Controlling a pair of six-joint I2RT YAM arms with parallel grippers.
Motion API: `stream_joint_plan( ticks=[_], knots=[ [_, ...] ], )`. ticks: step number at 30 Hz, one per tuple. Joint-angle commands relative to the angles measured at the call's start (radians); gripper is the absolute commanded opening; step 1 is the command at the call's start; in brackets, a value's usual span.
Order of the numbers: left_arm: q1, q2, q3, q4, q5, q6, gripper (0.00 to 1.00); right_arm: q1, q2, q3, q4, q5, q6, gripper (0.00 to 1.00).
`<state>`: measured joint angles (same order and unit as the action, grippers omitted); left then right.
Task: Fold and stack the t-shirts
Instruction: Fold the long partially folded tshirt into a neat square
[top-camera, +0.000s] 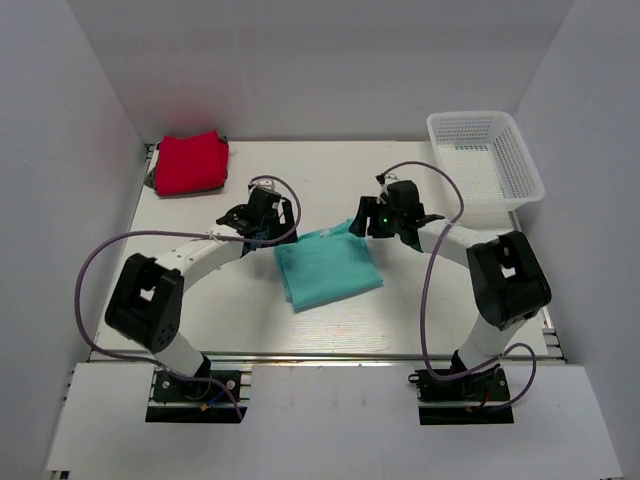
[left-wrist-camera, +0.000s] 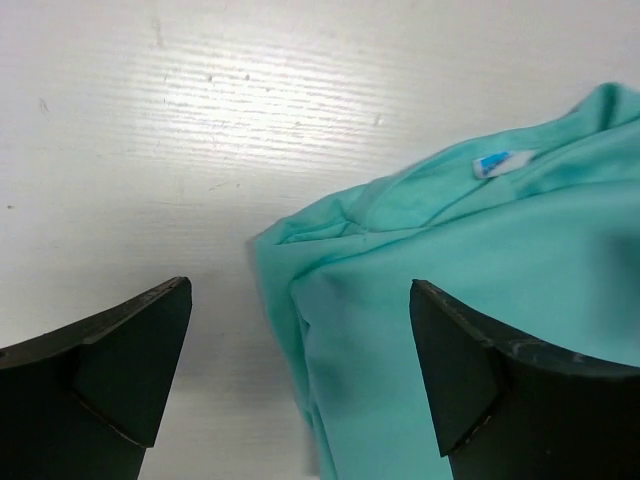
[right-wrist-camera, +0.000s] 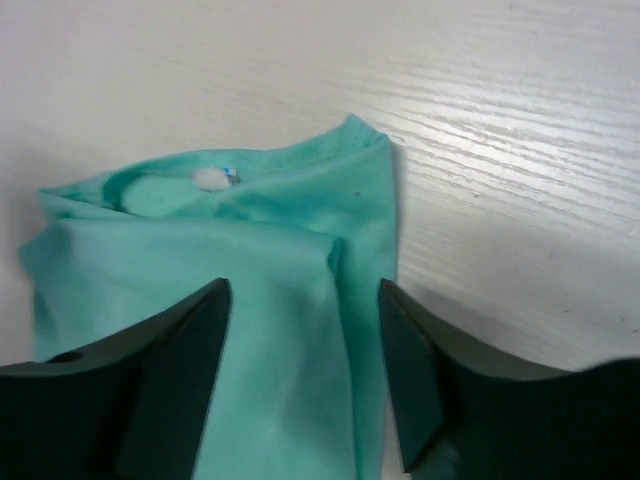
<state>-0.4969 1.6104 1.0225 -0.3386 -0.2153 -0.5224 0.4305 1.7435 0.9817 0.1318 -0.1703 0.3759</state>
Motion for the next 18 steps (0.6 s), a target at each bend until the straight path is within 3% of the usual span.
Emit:
stream_joint_plan(
  ticks=[1,2,3,10,18],
  knots=[
    [-0.011,-0.118,0.008,-0.011,-0.007,0.022,1.00,0.001,-0.097,0.022,0.002,-0.047,-0.037,0.71],
    [-0.011,-0.127,-0.005,-0.022,0.007,0.022,1.00,0.002,-0.122,0.003,-0.003,-0.052,-0.037,0.86],
    [-0.011,-0.139,-0.025,-0.022,0.023,0.022,1.00,0.001,-0.130,-0.017,-0.001,-0.051,-0.032,0.90],
    [-0.034,-0.107,-0.194,0.114,0.374,-0.020,1.00,-0.006,-0.352,-0.196,-0.029,0.069,0.067,0.90],
    [-0.043,-0.075,-0.322,0.253,0.421,-0.087,1.00,-0.006,-0.550,-0.284,-0.109,0.089,0.086,0.90]
  ],
)
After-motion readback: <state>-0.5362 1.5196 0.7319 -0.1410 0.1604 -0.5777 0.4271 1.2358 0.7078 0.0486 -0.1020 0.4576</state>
